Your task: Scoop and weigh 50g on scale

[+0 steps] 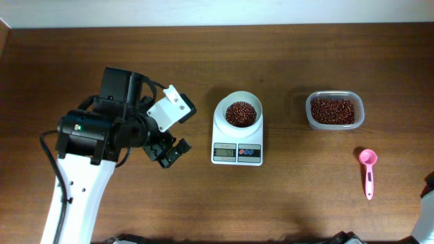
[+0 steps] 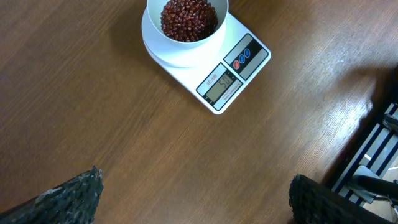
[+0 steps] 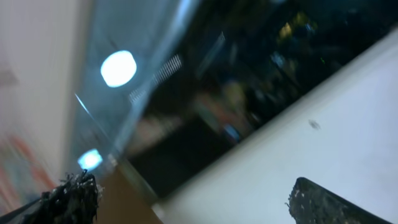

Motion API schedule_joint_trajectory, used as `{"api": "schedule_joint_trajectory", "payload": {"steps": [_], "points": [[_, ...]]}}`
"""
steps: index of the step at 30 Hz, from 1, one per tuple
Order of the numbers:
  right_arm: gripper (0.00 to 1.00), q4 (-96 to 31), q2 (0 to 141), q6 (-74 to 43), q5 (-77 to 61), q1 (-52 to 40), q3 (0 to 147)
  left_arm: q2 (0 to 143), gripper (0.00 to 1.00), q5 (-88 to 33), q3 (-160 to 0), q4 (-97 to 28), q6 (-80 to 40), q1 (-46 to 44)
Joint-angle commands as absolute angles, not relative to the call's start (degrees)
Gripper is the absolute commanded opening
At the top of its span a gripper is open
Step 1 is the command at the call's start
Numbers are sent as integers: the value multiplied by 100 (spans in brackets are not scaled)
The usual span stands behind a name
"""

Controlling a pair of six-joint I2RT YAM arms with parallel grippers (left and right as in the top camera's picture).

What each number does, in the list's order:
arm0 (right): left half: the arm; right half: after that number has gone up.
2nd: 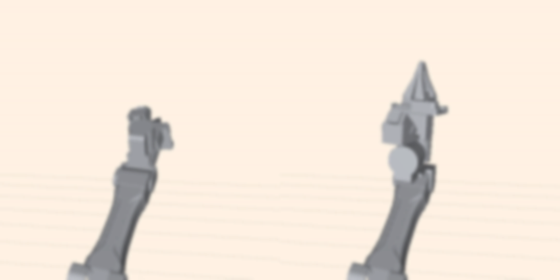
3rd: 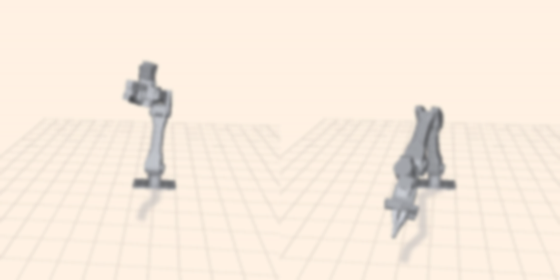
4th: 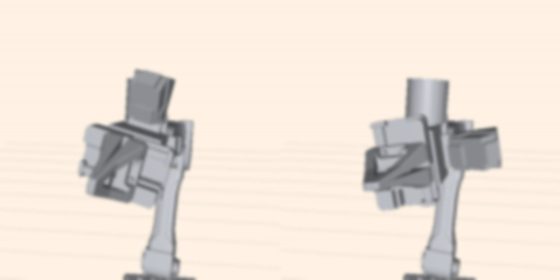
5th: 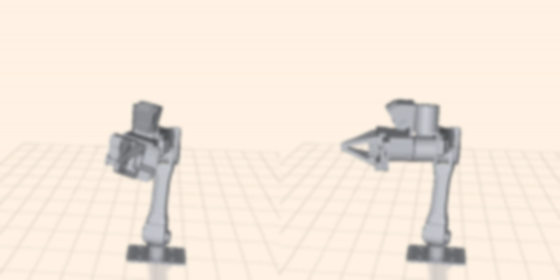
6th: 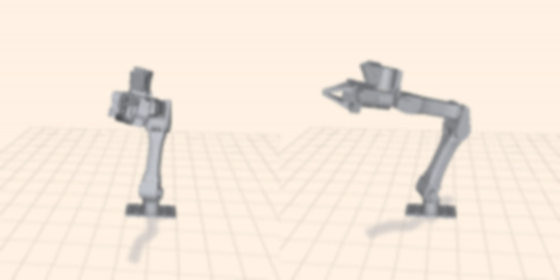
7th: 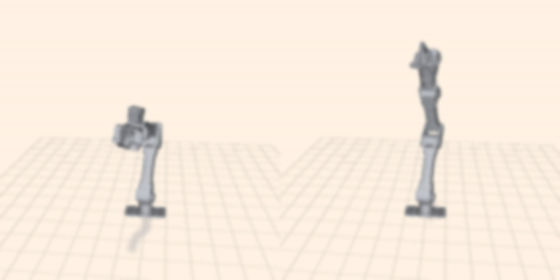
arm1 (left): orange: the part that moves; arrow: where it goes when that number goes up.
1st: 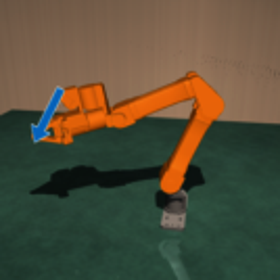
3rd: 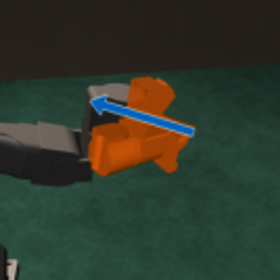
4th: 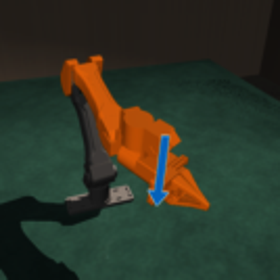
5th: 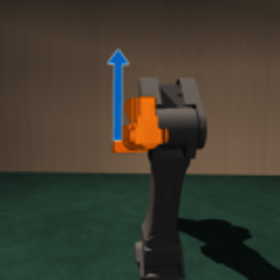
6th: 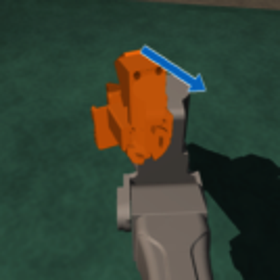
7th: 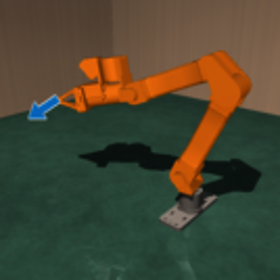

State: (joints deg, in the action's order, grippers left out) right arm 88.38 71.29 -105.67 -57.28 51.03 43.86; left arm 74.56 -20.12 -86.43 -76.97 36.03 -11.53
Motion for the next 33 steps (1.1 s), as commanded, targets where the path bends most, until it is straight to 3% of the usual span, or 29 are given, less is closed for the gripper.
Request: {"api": "schedule_joint_trajectory", "payload": {"steps": [1, 6, 12, 14, 17, 21, 28, 33], "points": [[99, 9028, 7070, -11428, -3586, 4786, 4421, 7391, 99, -2032, -8720, -7684, 3691, -1122], [99, 8521, 7074, -11212, -2740, 3850, 4552, 7391, 99, -2032, -8720, -7684, 3691, -1122], [99, 7540, 7052, -8602, -5070, 2521, 5000, 7391, 99, -2032, -8720, -7684, 3691, -1122], [99, 5594, 6783, -6908, -5417, 2091, 5000, 7391, 99, -2032, -8720, -7684, 3691, -1122], [99, 2366, 6182, -4901, -4720, 1678, 5000, 7391, 99, -2032, -8720, -7684, 3691, -1122], [99, 497, 5236, -2261, -4084, 1420, 5000, 7391, 99, -2032, -8720, -7684, 3691, -1122], [99, 202, 3933, -1968, -4064, 329, 5000, 7391, 99, -2032, -8720, -7684, 3691, -1122], [99, -528, 2961, -1966, -3564, 263, 5000, 7391, 99, -2032, -8720, -7684, 3691, -1122]]}}
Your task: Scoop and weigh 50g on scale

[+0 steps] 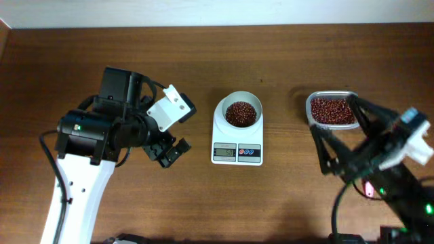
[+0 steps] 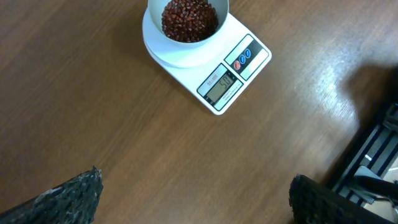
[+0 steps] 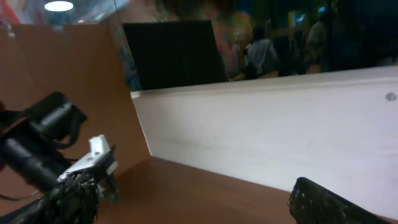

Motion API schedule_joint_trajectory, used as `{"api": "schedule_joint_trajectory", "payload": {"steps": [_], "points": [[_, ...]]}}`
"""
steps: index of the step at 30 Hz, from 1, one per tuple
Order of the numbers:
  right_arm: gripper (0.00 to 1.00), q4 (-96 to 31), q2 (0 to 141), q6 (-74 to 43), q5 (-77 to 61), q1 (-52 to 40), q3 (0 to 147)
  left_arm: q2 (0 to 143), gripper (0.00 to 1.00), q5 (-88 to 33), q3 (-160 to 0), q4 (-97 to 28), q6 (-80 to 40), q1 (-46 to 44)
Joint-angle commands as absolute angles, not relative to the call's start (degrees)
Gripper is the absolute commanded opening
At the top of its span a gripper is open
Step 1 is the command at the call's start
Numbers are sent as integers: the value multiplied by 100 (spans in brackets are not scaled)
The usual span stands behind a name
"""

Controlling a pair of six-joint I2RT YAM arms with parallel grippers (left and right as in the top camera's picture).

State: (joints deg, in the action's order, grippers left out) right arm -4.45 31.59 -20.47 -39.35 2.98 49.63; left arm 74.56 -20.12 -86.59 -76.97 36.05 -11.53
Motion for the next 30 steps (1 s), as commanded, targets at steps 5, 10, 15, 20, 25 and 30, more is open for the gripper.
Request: {"api": "schedule_joint_trajectory", "payload": {"steps": [5, 10, 15, 20, 25, 30], "points": [[99, -541, 2493, -1970, -3208, 263, 5000, 7391, 99, -2032, -8720, -7684, 3691, -1122], [99, -537, 2493, -1973, -3079, 270, 5000, 7391, 99, -2032, -8720, -7684, 3691, -1122], [99, -788, 2482, -1992, -3098, 270, 5000, 7391, 99, -2032, -8720, -7684, 3691, -1122], [99, -1192, 2200, -1990, -3074, 270, 4995, 7391, 99, -2032, -8720, -7684, 3691, -1122], [99, -2386, 906, -1973, -1992, 270, 4989, 7391, 99, -2032, -8720, -7684, 3691, -1122], [99, -2853, 16, -550, -1940, 268, 4976, 7391, 99, -2032, -8720, -7684, 3691, -1122]]}}
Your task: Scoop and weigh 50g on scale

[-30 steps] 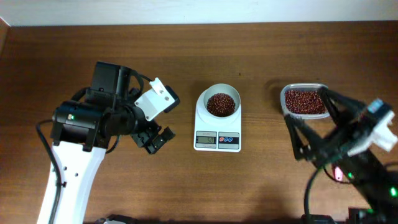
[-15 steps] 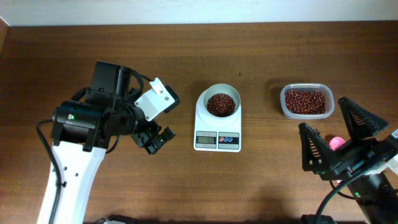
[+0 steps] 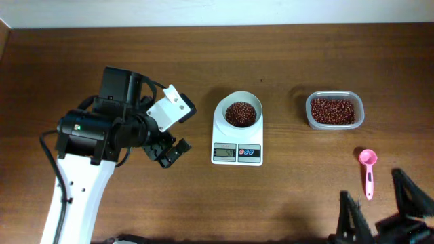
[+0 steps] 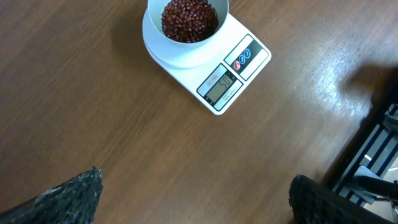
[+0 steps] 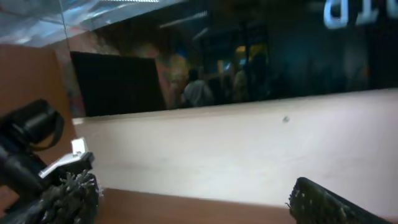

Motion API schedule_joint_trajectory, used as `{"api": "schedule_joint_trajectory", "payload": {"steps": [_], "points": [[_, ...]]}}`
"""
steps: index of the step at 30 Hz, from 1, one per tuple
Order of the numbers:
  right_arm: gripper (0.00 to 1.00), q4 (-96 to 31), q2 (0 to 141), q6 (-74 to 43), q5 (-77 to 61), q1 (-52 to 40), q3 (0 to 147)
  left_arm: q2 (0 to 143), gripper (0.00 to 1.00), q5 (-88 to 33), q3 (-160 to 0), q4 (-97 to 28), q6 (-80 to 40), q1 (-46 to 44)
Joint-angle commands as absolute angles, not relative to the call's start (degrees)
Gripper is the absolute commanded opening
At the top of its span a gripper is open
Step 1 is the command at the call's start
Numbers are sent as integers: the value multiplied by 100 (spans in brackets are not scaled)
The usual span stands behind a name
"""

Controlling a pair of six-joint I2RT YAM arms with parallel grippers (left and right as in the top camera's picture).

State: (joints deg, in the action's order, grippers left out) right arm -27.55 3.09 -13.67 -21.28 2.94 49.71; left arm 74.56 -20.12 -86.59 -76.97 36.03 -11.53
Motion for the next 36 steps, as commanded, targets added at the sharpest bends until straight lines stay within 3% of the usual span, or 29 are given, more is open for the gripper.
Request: {"api": "schedule_joint_trajectory", "payload": {"steps": [1, 12, 22, 32, 36], "points": [[99, -2912, 23, -316, -1944, 257, 5000, 7391, 99, -2032, -8720, -7684, 3691, -1122], [99, -3059, 30, -318, -1579, 266, 4392, 7391, 99, -2032, -8720, -7684, 3691, -1122], [99, -950, 30, -320, -1579, 263, 2001, 7391, 99, -2032, -8720, -7684, 3691, -1122], [99, -722, 23, -320, -1319, 266, 1474, 7391, 99, -2032, -8720, -7684, 3691, -1122], [99, -60, 23, -320, -1282, 266, 904, 7391, 99, -2032, -8720, -7684, 3691, -1122]]}}
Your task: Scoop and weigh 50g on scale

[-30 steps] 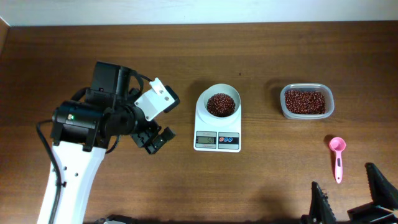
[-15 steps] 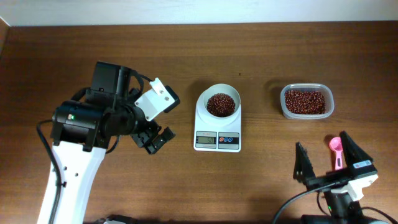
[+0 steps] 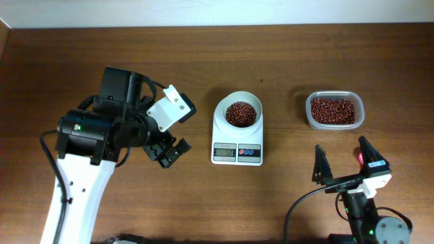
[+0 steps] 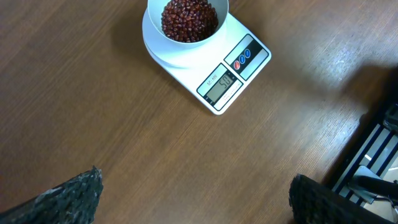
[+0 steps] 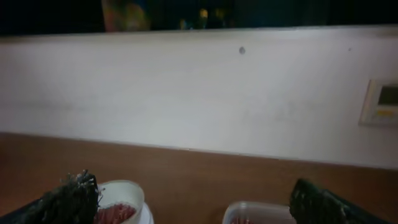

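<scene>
A white scale [image 3: 237, 139] carries a white bowl of red beans [image 3: 241, 113]; the left wrist view shows both, scale [image 4: 233, 74] and bowl [image 4: 188, 18], with a lit display whose digits look like 50. A clear container of beans [image 3: 333, 110] stands to the right. My left gripper [image 3: 168, 152] hangs open left of the scale, holding nothing [image 4: 196, 199]. My right gripper [image 3: 342, 163] stands open at the front right, over the pink scoop [image 3: 360, 157], of which only a sliver shows. The right wrist view looks past its open fingers [image 5: 317, 202] toward the bowl [image 5: 121, 202] and container [image 5: 255, 213].
The brown wooden table [image 3: 285, 61] ends at a white wall [image 5: 199, 93] behind. My left arm's white link [image 3: 74, 196] runs along the front left. A dark rack [image 4: 373, 162] lies beyond the table edge in the left wrist view.
My right arm was low at the table's front right edge with the scoop in full view; now its open gripper stands over the scoop, camera facing bowl and container. The left arm has not moved.
At first the right arm was almost out of the overhead view and the scoop lay on the table. Then the arm reached over the scoop near the container. Then it was low at the front edge. Now it stands open over the scoop. The left gripper stayed open and still.
</scene>
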Motion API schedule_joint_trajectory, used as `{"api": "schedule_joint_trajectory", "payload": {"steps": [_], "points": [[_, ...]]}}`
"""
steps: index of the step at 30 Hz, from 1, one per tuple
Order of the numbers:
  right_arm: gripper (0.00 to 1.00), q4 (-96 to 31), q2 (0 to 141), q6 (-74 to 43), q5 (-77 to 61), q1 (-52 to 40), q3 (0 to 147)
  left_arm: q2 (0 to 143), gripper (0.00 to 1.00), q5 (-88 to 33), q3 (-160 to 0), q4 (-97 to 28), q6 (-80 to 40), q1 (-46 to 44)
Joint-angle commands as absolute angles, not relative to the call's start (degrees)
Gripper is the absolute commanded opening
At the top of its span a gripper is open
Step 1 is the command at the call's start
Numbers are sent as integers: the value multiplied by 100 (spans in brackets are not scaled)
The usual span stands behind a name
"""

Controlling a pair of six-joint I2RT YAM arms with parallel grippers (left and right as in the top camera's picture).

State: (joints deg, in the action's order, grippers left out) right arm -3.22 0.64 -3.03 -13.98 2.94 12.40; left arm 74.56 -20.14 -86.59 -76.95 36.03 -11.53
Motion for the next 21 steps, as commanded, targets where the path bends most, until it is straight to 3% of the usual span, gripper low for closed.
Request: {"api": "schedule_joint_trajectory", "payload": {"steps": [1, 9, 21], "points": [[99, 91, 23, -320, -1282, 266, 770, 7391, 99, -2032, -8720, -7684, 3691, -1122], [99, 615, 21, -320, -1087, 266, 32, 7391, 99, -2032, -8720, -7684, 3691, -1122], [99, -412, 21, -320, -572, 263, 32, 7391, 99, -2032, -8720, -7684, 3691, -1122]]}}
